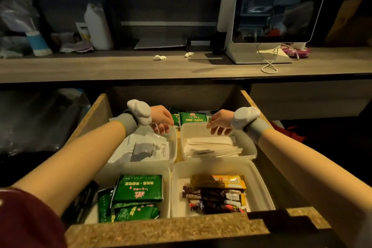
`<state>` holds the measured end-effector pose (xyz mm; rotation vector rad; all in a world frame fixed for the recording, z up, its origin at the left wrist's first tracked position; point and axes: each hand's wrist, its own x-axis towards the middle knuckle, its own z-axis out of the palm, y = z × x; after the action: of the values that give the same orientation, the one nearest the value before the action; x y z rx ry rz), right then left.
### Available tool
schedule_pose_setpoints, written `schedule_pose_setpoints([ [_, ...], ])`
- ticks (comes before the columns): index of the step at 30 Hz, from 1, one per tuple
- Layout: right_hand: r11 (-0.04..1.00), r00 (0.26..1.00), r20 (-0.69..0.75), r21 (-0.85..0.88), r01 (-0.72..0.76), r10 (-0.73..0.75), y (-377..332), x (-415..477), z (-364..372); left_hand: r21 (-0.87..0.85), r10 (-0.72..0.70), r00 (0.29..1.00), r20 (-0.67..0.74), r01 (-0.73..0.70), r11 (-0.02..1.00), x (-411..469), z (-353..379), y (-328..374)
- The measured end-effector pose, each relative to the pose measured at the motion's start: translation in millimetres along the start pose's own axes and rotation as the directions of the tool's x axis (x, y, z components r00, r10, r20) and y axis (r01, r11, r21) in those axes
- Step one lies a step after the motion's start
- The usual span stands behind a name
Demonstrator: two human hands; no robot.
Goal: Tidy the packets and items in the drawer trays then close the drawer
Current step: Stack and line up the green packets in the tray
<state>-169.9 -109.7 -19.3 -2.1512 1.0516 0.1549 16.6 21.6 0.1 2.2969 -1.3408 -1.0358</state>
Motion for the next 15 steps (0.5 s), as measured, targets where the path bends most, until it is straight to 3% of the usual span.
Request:
schedule_pose_setpoints([
  [4, 0.998, 0.998, -0.056, 0.062, 0.007, -0.003, -15, 41, -9, -0.018, -0.067, 0.987, -0.143, 0.065, 0.998, 26, -26, -25],
  [8, 0.997, 0.993, -0.118, 0.065, 0.032, -0.024, -20, 84, -6, 0.125, -0.063, 0.961, -0.270, 0.099, 0.987, 59, -33, -48],
  [15, 0.996, 0.994, -0.086, -0.056, 0.070, -0.075, -14, 139, 5, 0.259, -0.096, 0.980, -0.174, 0.140, 0.956, 106, -37, -76],
])
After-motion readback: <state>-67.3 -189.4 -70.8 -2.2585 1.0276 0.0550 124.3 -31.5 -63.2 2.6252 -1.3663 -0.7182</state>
